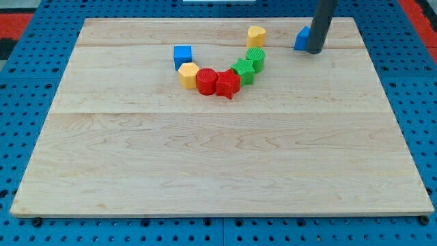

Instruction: Move the yellow heart to the bottom left of the blue triangle

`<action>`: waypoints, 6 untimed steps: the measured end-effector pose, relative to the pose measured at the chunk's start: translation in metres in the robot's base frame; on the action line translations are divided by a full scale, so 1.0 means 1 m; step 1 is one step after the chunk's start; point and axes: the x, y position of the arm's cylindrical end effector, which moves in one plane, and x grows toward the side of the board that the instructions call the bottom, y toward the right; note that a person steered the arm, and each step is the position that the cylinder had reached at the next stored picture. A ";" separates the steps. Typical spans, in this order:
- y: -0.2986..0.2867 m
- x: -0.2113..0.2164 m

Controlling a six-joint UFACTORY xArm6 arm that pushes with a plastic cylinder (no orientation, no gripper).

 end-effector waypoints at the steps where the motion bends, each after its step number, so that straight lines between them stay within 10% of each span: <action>1: 0.000 -0.022; 6: -0.166 -0.031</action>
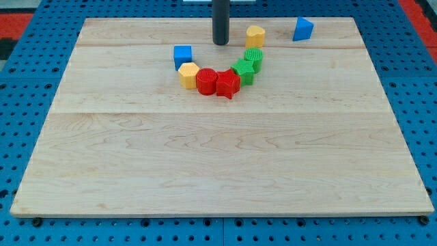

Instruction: Move the yellow heart to the bottom left of the blue triangle

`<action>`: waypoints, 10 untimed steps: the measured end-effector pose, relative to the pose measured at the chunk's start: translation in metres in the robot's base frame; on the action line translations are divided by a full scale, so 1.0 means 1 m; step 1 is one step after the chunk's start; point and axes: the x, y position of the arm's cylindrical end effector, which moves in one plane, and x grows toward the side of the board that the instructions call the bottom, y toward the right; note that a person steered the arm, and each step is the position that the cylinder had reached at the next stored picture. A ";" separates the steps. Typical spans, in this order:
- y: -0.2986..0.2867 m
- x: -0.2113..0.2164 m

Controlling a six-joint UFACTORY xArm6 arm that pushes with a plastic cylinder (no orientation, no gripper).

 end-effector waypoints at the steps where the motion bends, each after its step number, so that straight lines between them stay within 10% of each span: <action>1: 0.049 -0.011; 10: 0.059 0.076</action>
